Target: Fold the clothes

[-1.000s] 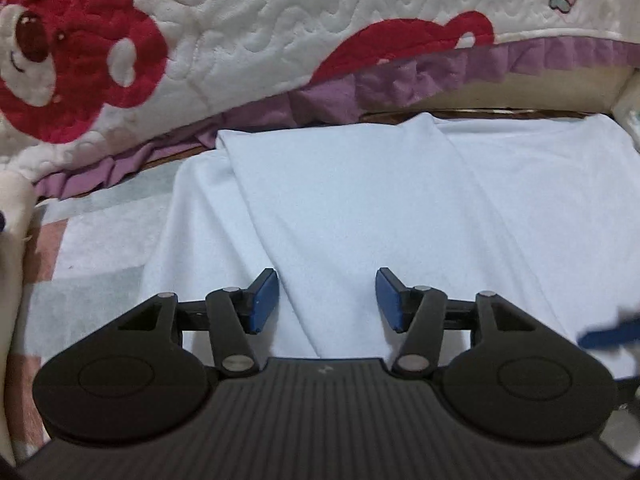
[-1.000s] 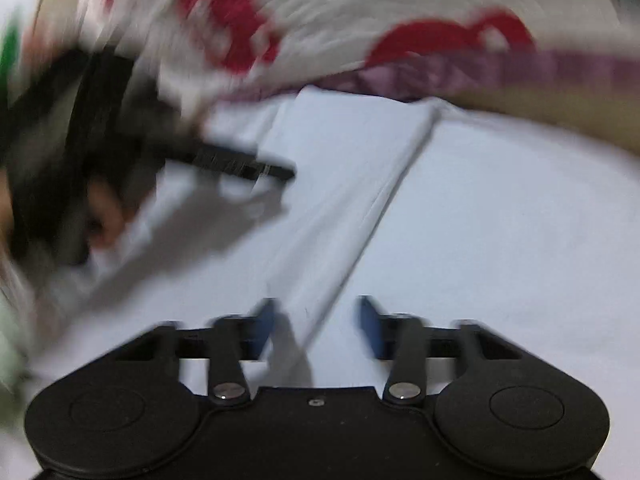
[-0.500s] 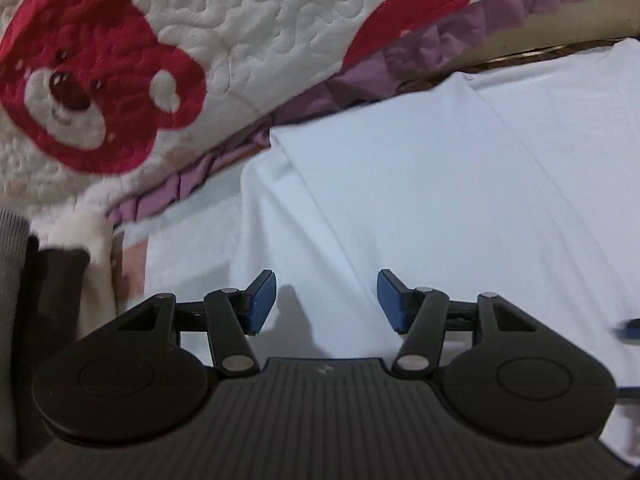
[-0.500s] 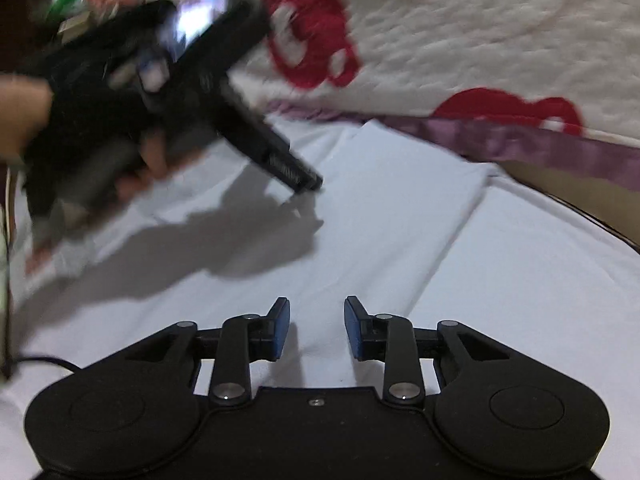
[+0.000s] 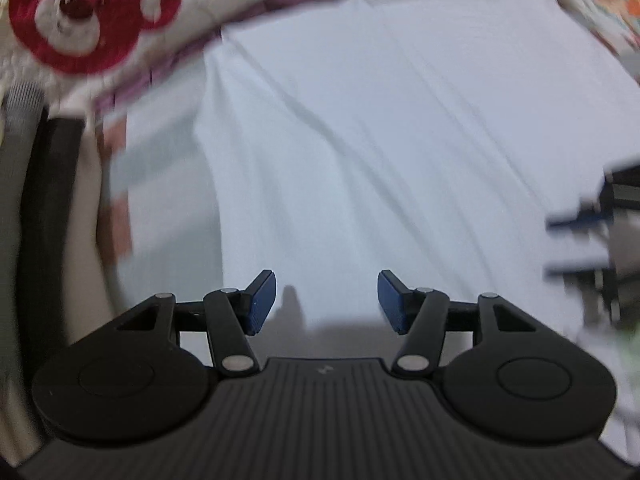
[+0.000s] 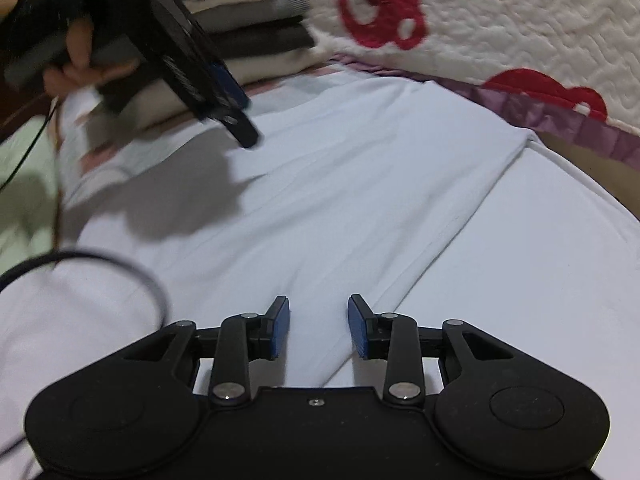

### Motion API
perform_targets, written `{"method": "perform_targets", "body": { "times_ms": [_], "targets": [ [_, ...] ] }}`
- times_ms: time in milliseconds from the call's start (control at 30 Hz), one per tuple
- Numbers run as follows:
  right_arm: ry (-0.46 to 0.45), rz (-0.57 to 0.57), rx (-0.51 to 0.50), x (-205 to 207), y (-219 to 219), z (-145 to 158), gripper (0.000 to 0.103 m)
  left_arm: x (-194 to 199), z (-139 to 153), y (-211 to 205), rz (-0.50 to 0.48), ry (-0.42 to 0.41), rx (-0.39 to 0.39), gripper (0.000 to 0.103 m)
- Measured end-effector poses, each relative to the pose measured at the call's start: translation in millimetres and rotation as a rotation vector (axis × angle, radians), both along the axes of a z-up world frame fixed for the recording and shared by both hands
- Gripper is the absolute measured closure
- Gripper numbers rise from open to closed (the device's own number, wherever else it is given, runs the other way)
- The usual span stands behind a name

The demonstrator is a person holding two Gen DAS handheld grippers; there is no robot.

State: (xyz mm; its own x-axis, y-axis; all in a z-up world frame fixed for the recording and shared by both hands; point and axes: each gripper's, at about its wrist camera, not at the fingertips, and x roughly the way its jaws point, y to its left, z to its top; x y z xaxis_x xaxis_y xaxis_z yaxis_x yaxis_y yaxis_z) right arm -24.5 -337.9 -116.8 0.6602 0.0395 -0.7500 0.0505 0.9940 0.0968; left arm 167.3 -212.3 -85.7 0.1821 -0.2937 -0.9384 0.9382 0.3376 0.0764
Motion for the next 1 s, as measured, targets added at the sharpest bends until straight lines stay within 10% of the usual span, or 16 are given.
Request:
{"method": "perform_targets", "body": {
  "times_ms": [133,433,700,1000],
  "targets": [
    [0.034,-0.058,0.156,-21.3,-8.8,6.6,0.064,-28.2,9.7,54.0,-0.015,0.115,0.06,0.046],
    [0.11,-0.189,0.506,-69.4,-28.7,21.5,0.057,-57.8,-17.1,126.5,0.293,0.64,-0.097,0.048],
    [0.172,-0.238,0.827,-86.9,-25.0,6.3,0.057,-83.1,-29.1,153.6,0.275,0.815,-0.099,0.049],
    [0.303,-0.169,0.929,-83.9,18.5,-15.2,0.056,-125.5,-65.3,165.0,0.245,0.903,-0.021,0.048]
  ]
}}
